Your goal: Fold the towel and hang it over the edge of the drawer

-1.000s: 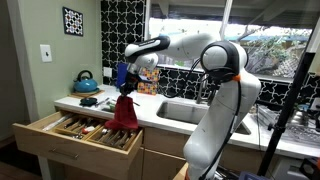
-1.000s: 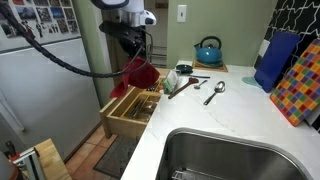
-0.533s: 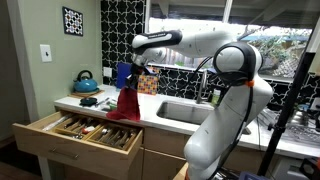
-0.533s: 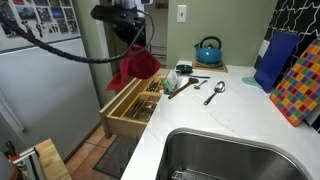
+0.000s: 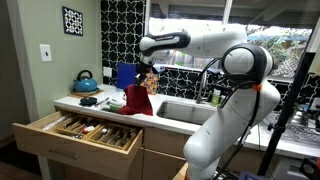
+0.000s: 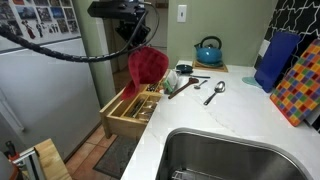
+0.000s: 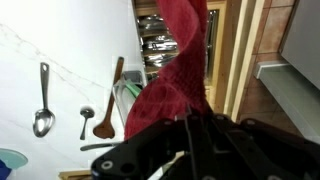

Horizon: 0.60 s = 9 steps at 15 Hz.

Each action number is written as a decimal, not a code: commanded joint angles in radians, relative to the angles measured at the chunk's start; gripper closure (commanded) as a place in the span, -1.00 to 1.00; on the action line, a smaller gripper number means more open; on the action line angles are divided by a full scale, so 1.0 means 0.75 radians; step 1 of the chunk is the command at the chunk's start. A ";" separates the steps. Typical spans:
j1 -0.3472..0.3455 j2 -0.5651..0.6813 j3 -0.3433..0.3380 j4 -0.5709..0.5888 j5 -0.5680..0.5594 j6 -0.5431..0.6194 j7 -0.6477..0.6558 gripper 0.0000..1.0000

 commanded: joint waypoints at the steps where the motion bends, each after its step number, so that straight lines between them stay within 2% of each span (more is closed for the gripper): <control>1: -0.038 0.011 -0.046 -0.033 -0.118 -0.049 0.018 0.97; 3: -0.085 0.038 -0.059 -0.048 -0.229 -0.037 0.027 0.97; 4: -0.030 0.024 -0.066 -0.028 -0.143 -0.035 0.009 0.97; 5: -0.039 0.030 -0.073 -0.031 -0.155 -0.035 0.008 0.89; 9: -0.027 0.031 -0.068 -0.022 -0.153 -0.034 0.008 0.89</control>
